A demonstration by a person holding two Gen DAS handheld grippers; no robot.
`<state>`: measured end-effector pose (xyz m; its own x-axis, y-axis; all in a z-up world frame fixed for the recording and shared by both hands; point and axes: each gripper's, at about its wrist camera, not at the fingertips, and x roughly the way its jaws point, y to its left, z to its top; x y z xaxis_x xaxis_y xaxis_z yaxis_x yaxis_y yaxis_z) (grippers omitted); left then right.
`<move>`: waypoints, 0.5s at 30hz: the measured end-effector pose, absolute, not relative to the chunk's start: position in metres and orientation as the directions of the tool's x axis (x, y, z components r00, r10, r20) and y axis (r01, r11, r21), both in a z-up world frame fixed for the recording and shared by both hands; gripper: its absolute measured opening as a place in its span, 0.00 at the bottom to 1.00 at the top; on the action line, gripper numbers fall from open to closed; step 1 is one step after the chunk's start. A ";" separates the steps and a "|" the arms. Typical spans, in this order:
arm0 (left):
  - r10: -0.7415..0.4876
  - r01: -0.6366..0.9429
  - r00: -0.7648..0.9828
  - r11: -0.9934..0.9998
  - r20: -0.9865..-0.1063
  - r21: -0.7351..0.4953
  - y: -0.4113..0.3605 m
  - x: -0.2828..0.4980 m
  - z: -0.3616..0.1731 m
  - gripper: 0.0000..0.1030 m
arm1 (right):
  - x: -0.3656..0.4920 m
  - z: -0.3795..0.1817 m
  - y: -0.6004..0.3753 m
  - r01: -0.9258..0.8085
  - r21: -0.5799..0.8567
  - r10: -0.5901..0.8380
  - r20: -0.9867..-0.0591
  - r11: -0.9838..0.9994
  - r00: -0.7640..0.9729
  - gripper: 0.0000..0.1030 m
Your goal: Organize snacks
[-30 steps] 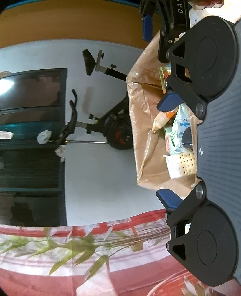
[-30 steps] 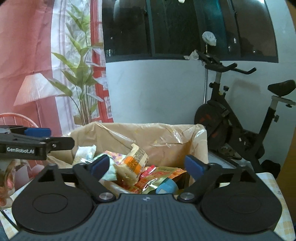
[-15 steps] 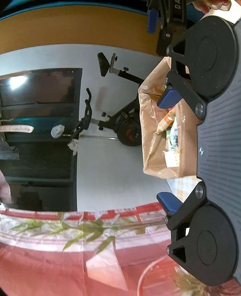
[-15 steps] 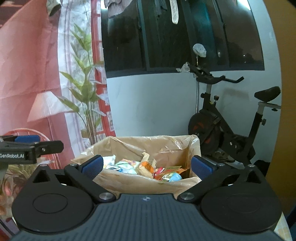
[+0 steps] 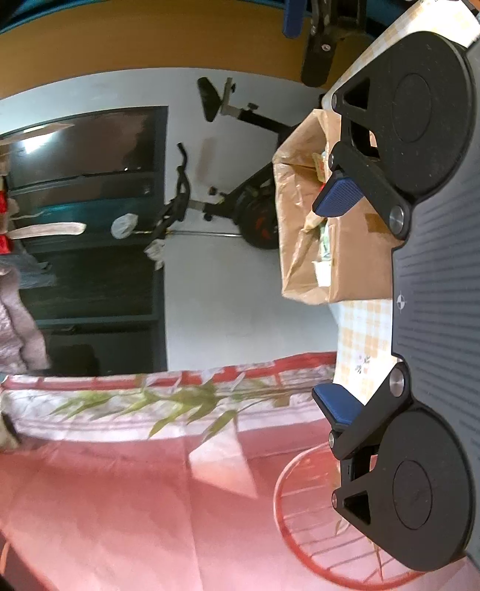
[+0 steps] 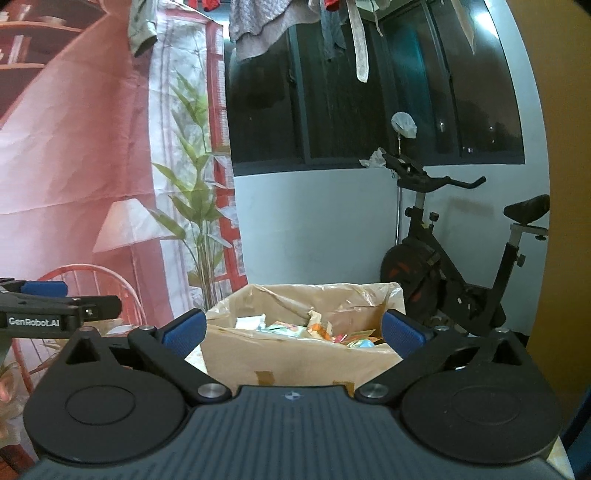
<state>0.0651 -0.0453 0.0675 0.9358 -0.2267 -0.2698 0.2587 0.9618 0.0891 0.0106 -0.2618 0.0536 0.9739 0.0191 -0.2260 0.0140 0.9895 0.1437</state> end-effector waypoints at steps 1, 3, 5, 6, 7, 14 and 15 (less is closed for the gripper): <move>-0.226 0.256 0.938 0.963 -0.264 0.084 -0.043 0.061 0.069 0.95 | 0.008 0.054 -0.260 0.014 0.143 0.019 -0.223 0.990 0.975 1.00; -0.229 0.255 0.939 0.964 -0.257 0.072 -0.041 0.058 0.072 0.95 | 0.004 0.055 -0.257 0.014 0.144 0.020 -0.230 0.990 0.973 1.00; -0.229 0.253 0.941 0.965 -0.251 0.068 -0.038 0.054 0.073 0.95 | 0.000 0.055 -0.255 0.016 0.141 0.018 -0.233 0.990 0.972 1.00; -0.227 0.251 0.942 0.966 -0.248 0.068 -0.037 0.053 0.074 0.95 | -0.003 0.055 -0.254 0.019 0.140 0.014 -0.230 0.990 0.973 1.00; -0.225 0.249 0.943 0.966 -0.246 0.068 -0.037 0.052 0.074 0.95 | -0.005 0.055 -0.254 0.021 0.140 0.011 -0.227 0.990 0.974 1.00; -0.215 0.237 0.949 0.969 -0.230 0.073 -0.037 0.046 0.074 0.95 | -0.010 0.056 -0.253 0.023 0.153 0.012 -0.227 0.988 0.974 1.00; -0.214 0.237 0.949 0.969 -0.231 0.074 -0.037 0.046 0.074 0.95 | -0.011 0.057 -0.252 0.024 0.149 0.010 -0.225 0.989 0.974 1.00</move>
<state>0.0460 -0.0371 0.0740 0.9492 -0.2142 -0.2306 0.2365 0.9688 0.0738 -0.0113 -0.2517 0.0566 0.9743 0.0099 -0.2251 0.0243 0.9886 0.1486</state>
